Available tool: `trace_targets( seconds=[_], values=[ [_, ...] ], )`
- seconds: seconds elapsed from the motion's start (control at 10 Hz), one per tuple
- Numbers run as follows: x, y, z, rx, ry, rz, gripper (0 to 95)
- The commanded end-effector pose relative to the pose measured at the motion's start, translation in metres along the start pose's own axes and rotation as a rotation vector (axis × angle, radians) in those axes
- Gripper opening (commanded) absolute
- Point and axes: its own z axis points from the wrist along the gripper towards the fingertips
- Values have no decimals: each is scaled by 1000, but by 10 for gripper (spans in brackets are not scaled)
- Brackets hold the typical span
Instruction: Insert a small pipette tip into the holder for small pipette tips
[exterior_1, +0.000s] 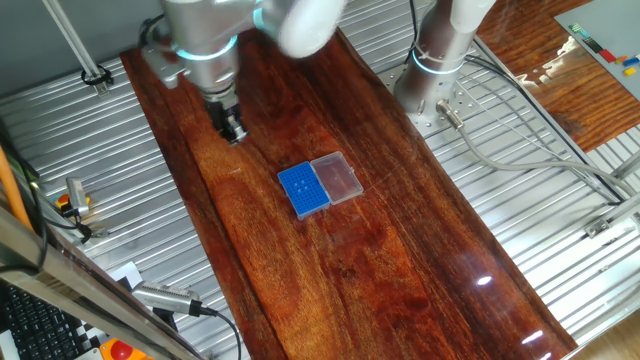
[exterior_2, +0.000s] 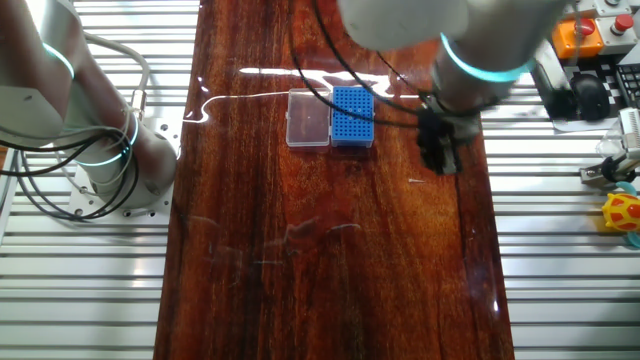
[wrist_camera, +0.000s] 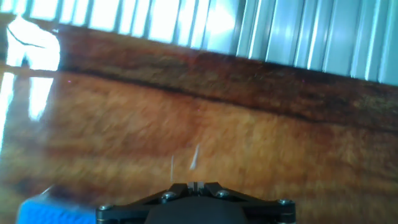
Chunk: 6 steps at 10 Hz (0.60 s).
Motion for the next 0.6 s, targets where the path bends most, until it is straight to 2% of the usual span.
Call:
trace_targets(
  seconds=[0.1, 0.4, 0.5, 0.6],
  values=[
    [3, -1, -1, 13, 0, 11, 0],
    [3, -1, -1, 20, -8, 5, 0],
    [3, -1, -1, 24, -25, 29, 0],
    [3, -1, -1, 25, -41, 112, 0]
  ],
)
